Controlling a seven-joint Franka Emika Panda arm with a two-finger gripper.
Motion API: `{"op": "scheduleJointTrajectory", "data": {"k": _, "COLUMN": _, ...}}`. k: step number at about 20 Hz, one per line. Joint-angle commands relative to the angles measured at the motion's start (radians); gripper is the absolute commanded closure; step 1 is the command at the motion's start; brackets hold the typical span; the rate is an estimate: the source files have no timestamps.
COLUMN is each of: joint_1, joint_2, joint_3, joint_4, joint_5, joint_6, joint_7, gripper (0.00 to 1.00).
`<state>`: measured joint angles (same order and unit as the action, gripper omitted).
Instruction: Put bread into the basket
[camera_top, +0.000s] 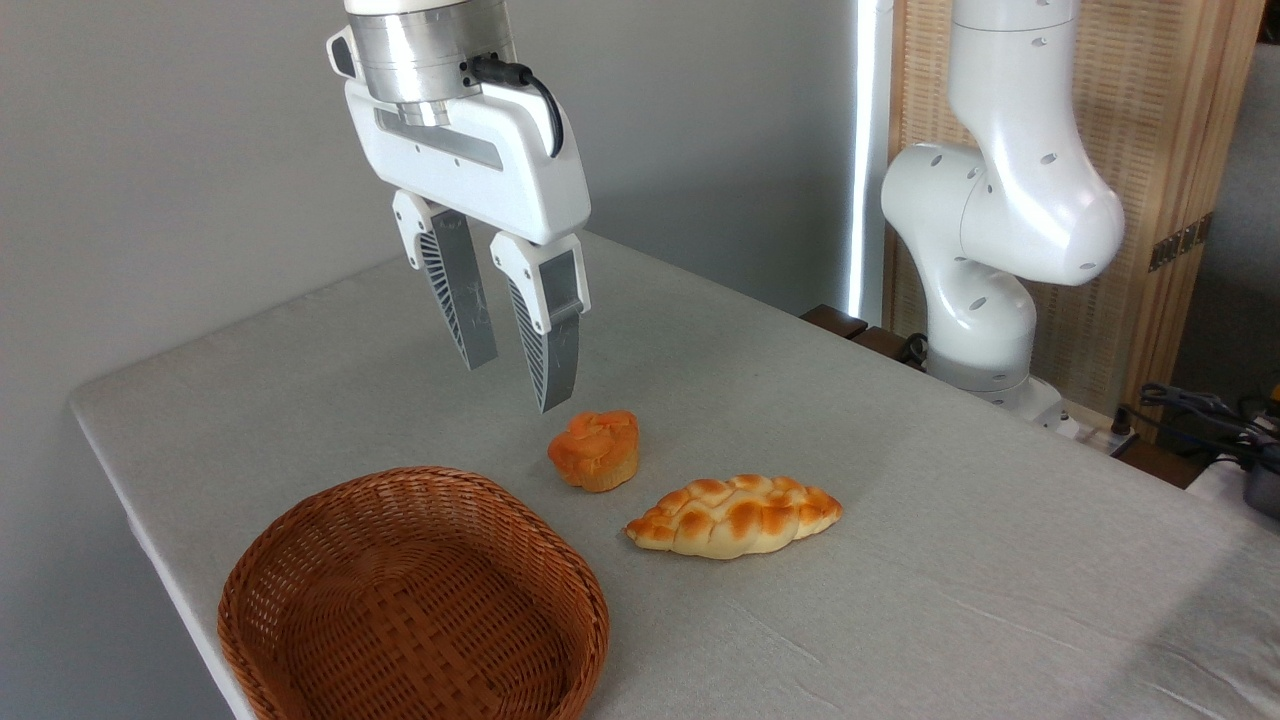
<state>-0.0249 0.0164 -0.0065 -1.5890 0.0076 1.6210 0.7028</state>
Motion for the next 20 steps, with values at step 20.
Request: {"op": "scheduleJointTrajectory", "data": {"k": 20, "joint_1": -0.007, "joint_2": 0.007, "joint_3": 0.0, "joint_4": 0.004, "joint_5": -0.021, "joint_6": 0.004, "joint_7": 0.014, "gripper": 0.0}}
